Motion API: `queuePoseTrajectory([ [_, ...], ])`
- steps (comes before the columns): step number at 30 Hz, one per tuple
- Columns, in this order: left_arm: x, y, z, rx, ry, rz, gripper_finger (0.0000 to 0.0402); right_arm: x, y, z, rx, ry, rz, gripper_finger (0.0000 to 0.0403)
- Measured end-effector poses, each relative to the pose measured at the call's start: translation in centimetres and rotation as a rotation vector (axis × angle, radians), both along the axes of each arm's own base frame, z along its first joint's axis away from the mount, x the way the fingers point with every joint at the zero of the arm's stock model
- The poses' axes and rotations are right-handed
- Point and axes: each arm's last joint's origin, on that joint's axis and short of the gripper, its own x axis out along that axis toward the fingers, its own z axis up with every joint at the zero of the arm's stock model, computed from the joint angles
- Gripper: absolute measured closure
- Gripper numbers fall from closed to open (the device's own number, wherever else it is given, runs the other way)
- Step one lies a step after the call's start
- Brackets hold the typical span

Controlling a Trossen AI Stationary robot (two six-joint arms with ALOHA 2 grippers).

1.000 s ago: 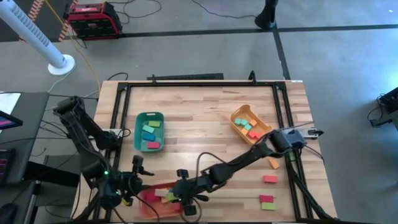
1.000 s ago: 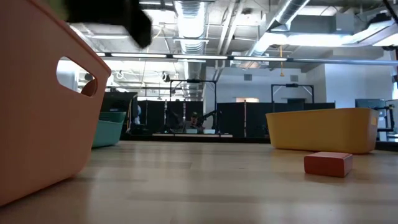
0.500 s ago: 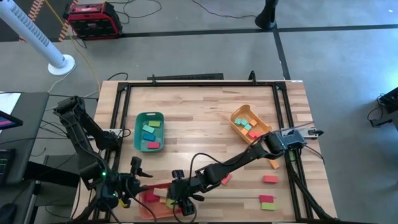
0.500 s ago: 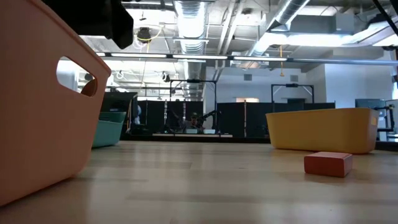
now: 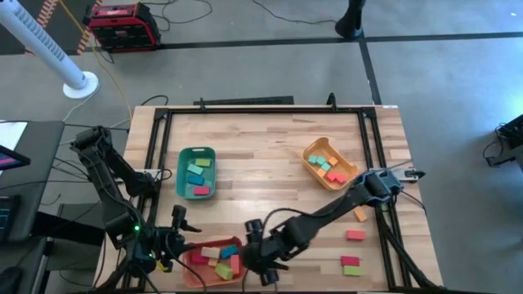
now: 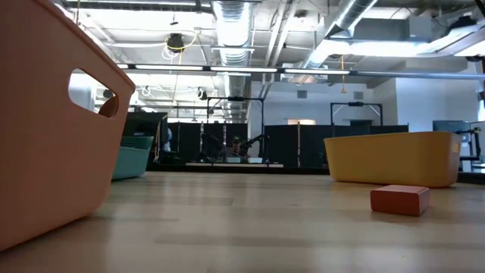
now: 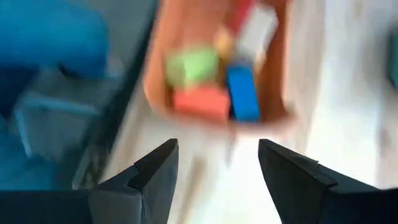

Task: Sort blocks by size
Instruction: Put the thin orange rectangular block into the green bin

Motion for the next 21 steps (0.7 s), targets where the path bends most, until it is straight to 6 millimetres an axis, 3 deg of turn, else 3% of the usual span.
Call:
queuePoseTrajectory([
  [4, 0.0, 0.0, 0.0, 0.009, -0.007, 0.002, 0.0198, -2.9, 0.0, 0.7, -0.077, 0.150, -0.069, 0.0147],
  [12, 0.1, 0.1, 0.1, 0.031, -0.035, 0.013, 0.0198, -6.9, 0.7, -0.7, -0.252, 0.434, -0.155, 0.0147],
  [21, 0.1, 0.0, 0.2, 0.034, -0.046, 0.008, 0.0198, -8.4, 1.9, -0.8, -0.351, 0.409, -0.193, 0.0147],
])
